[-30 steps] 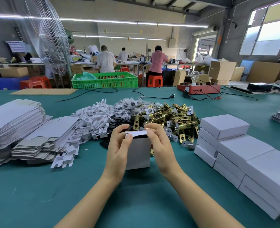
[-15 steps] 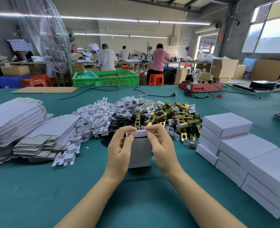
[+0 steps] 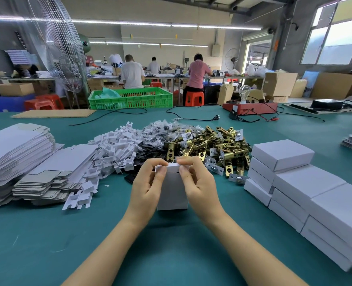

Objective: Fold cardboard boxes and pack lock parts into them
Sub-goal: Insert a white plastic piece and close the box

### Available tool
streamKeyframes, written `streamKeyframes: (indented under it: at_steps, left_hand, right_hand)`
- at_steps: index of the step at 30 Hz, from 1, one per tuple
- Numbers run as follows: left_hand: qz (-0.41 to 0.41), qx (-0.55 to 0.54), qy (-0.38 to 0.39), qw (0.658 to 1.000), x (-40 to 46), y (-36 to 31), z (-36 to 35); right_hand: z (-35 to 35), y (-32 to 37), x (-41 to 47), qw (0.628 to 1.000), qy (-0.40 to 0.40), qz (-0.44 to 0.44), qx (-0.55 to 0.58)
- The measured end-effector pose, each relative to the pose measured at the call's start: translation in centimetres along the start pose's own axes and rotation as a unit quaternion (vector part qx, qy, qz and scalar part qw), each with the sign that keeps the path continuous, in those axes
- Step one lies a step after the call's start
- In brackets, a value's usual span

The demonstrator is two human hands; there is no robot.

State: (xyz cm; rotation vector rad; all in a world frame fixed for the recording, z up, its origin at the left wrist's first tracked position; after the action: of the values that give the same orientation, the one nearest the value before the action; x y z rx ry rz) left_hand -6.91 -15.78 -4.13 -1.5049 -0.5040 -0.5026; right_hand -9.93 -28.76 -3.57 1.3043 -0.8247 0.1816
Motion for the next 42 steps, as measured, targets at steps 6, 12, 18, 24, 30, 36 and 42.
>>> streamKeyframes:
  at_steps: [6,12,18,24,30,36,42]
  left_hand:
    - [0.004,-0.001,0.01,1.0,0.0,0.4,0.2]
    - [-0.058,0.024,0.018,0.998,0.2,1.0,0.4]
    - [-0.092,0.047,0.036,0.994,0.0,1.8,0.5]
    - [0.127,-0.002,0.053,0.99,-0.5,2.9,0.1]
    - [0.259,0.001,-0.037,0.965,0.3,3.8,0.8]
    - [0.305,0.017,-0.036,0.952,0.7,4.2,0.4]
    - [0.402,-0.172,0.055,0.898,0.5,3.2,-0.2]
  right_hand:
    - [0.0,-0.7,-0.3,0.998,-0.027,0.054,-0.024]
    - [0.1,-1.3,-0.5,0.991,-0.035,0.115,-0.064]
    - [-0.1,-1.7,-0.7,0.989,-0.009,0.127,-0.081]
    - [0.2,-2.3,-1.1,0.997,0.066,-0.018,-0.044]
    - [-0.3,-1.7,-0.4,0.968,0.054,-0.235,-0.063]
    - [-0.9,-0.4,-0.6,0.909,0.21,-0.211,-0.29]
    - [2.1,3.4,1.1,0.912,0.159,-0.258,-0.275]
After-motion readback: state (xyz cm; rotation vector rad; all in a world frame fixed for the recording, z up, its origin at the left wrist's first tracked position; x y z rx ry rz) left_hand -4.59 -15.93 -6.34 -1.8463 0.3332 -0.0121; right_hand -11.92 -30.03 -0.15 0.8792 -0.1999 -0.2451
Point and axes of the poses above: each hand's wrist, its own x-axis towards the middle knuckle, its own z-axis out of the back of the hand, y = z × x, the point moved 2 cm from there along x, towards the middle knuckle, and after that the axes turned 8 degrees about -y, right-handed, at the moved point
